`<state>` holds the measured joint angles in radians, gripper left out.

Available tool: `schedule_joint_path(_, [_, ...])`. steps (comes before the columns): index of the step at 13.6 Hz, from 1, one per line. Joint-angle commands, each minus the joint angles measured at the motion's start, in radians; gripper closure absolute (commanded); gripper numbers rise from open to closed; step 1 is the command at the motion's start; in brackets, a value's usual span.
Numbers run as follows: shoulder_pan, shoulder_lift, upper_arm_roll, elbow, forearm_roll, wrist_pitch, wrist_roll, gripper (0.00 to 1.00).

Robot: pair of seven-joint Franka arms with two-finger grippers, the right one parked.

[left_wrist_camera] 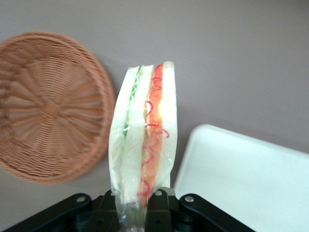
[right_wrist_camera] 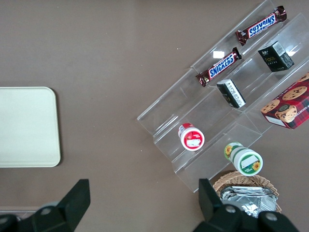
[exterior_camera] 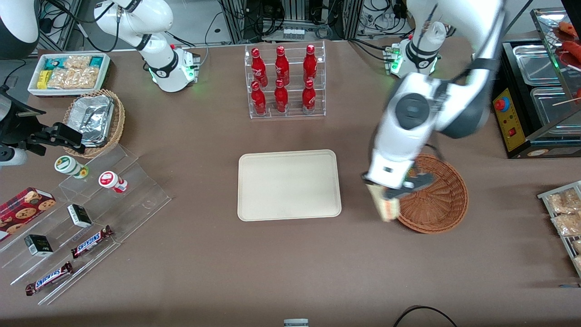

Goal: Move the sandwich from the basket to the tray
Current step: 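Lift the sandwich and carry it over the cream tray, then lower the sandwich onto the tray and open the left gripper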

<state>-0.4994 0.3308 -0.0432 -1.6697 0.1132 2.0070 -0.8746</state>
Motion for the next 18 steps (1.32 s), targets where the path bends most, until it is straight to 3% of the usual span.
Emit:
schedule_joint_path(1, [-0.100,0.123,0.013,0.114,0.011,-0.016,-0.015,1.00])
schedule_joint_path(6, [-0.232,0.338,0.011,0.312,0.010,-0.007,-0.020,1.00])
schedule_joint_path(10, [-0.271,0.415,0.006,0.323,0.010,0.122,-0.087,1.00])
schedule_joint_path(18, [-0.324,0.478,0.005,0.312,0.010,0.177,-0.116,1.00])
